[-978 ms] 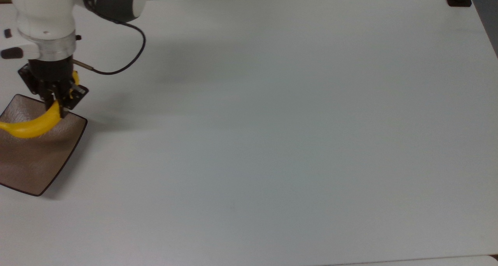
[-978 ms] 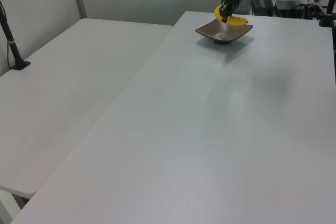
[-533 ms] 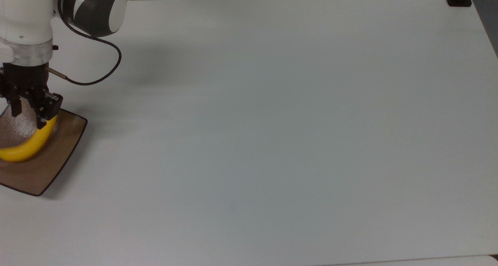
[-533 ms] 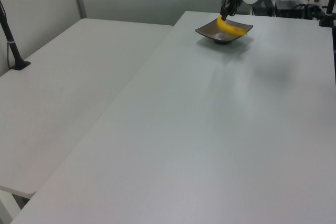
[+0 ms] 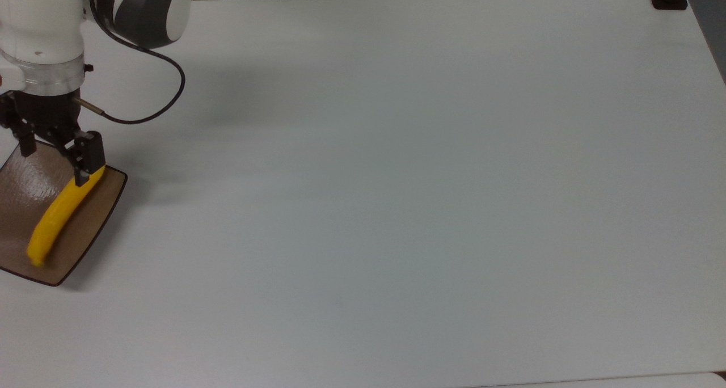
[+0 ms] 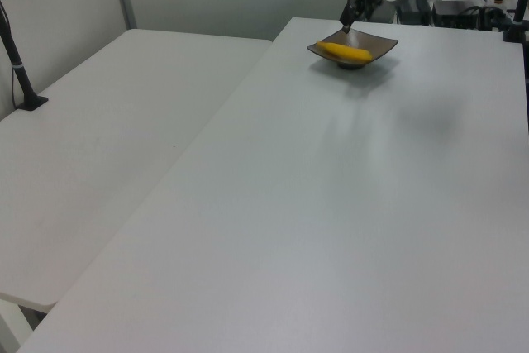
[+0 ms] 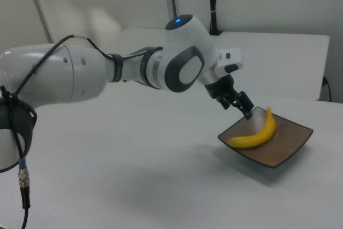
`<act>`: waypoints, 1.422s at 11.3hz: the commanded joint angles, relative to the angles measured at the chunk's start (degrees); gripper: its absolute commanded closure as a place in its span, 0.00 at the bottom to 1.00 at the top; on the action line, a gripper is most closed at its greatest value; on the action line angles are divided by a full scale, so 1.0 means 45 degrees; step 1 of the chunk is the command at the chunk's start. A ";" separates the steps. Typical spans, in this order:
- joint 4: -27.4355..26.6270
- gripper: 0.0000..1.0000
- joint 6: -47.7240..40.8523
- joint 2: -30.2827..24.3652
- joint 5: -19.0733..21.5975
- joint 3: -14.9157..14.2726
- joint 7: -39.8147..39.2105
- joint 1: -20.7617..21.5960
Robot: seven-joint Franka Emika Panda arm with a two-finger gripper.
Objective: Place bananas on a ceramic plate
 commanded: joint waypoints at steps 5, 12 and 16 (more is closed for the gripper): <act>0.0203 0.00 -0.8069 -0.2472 0.0357 0.1450 -0.0937 0.0940; -0.4126 0.00 -0.7365 -0.6416 0.1508 0.1611 -0.0959 0.3381; -0.5325 0.00 -0.6655 -0.7261 0.1685 0.1260 -0.1619 0.3890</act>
